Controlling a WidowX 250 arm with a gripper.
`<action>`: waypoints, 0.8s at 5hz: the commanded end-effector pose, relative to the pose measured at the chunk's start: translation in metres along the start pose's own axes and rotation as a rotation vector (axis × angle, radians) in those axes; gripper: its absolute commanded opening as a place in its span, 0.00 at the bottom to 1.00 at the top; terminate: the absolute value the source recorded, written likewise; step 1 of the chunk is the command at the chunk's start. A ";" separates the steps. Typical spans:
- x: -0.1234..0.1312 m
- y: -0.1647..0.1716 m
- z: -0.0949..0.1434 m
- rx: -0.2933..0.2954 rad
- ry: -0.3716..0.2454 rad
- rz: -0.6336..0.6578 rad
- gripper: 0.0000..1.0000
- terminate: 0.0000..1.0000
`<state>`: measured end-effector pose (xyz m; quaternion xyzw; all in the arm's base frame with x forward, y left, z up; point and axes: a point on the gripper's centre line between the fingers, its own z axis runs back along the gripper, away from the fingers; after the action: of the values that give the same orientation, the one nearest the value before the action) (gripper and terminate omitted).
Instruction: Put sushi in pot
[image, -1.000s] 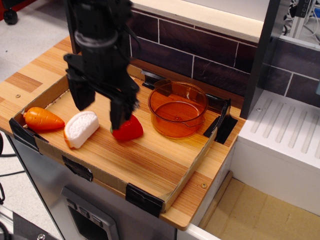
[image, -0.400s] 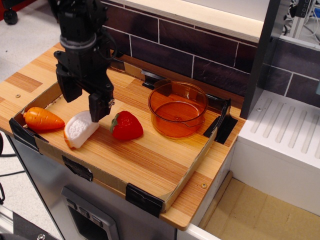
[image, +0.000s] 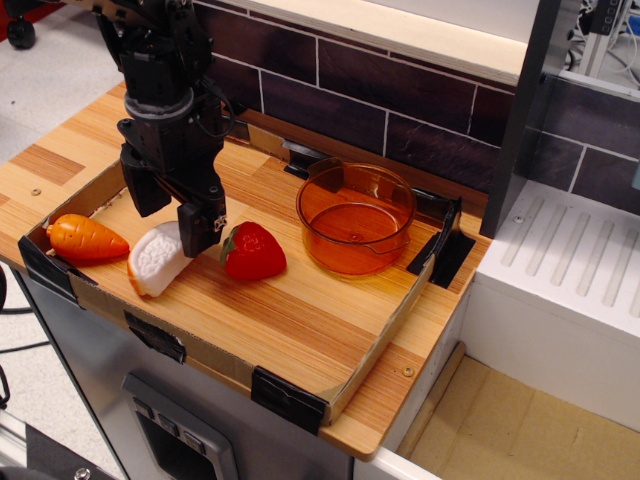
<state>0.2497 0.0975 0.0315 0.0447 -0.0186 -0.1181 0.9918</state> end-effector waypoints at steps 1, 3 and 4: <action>0.004 0.007 0.000 0.005 -0.005 0.001 1.00 0.00; 0.004 0.009 -0.015 0.038 0.017 0.011 1.00 0.00; 0.001 0.008 -0.018 0.041 0.021 -0.002 1.00 0.00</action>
<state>0.2460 0.1052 0.0093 0.0593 0.0008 -0.1174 0.9913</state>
